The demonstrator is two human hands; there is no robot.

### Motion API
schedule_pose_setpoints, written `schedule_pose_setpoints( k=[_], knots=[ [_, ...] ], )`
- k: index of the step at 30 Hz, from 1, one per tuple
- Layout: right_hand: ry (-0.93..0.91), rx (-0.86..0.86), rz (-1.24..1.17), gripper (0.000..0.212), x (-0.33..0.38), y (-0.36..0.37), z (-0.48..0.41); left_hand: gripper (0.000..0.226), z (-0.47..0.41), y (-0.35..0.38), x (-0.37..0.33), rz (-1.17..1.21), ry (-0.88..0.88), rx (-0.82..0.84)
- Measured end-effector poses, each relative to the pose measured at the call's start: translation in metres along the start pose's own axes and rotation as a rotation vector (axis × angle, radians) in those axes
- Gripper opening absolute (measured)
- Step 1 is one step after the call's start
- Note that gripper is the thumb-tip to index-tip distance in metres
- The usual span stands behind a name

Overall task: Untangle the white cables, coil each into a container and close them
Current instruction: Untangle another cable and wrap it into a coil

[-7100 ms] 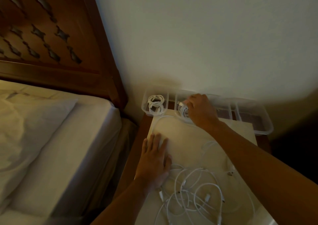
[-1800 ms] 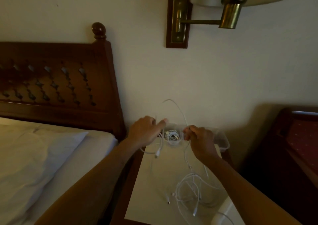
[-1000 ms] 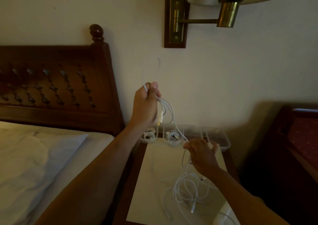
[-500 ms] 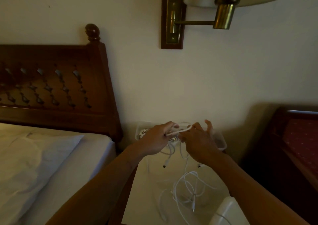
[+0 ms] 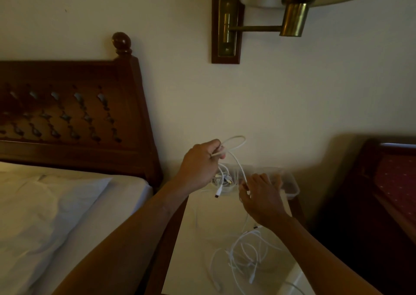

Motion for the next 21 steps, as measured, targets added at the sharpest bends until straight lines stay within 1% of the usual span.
schedule_pose_setpoints(
  k=[2, 5, 8, 10, 12, 13, 15, 17, 20, 21],
  knots=[
    [0.019, -0.076, -0.018, 0.025, 0.001, 0.006, -0.005, 0.031, 0.000, -0.003, -0.007, -0.004, 0.026, -0.045],
    [0.071, -0.177, -0.174, 0.033, -0.004, 0.007, -0.013, 0.027, -0.004, -0.011, -0.009, 0.012, 0.022, -0.117],
    [0.017, -0.250, -0.306, 0.043, -0.010, 0.004, -0.014, 0.029, -0.007, -0.016, 0.001, 0.041, -0.042, -0.170],
    [-0.033, -0.256, -0.352, 0.045, -0.010, 0.001, -0.009, 0.032, -0.008, -0.015, 0.007, 0.042, -0.064, -0.173],
    [-0.090, -0.271, -0.382, 0.040, -0.009, -0.002, -0.004, 0.034, -0.009, -0.013, 0.011, 0.047, -0.092, -0.166],
    [-0.113, -0.254, -0.406, 0.036, -0.009, -0.003, -0.002, 0.034, -0.010, -0.012, 0.012, 0.053, -0.112, -0.163],
    [-0.127, -0.154, -0.502, 0.029, -0.005, -0.006, 0.000, 0.033, -0.012, -0.012, 0.012, 0.056, -0.134, -0.154],
    [-0.069, -0.099, -0.639, 0.033, -0.003, -0.007, 0.003, 0.031, -0.014, -0.011, 0.010, 0.052, -0.132, -0.141],
    [0.085, -0.135, -0.893, 0.041, -0.009, -0.005, 0.007, 0.030, -0.016, -0.011, 0.005, 0.051, -0.116, -0.124],
    [0.129, -0.130, -0.926, 0.039, -0.010, -0.004, 0.006, 0.030, -0.016, -0.012, 0.003, 0.063, -0.119, -0.123]
  ],
)
Point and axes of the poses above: each hand's wrist, its own z-axis away from the middle knuckle, its own y-axis out of the palm, x = y × z, the point moved 3 cm from there along -z, towards the middle knuckle, and after that the axes turned 5 degrees about -y, right-handed, at the moved point
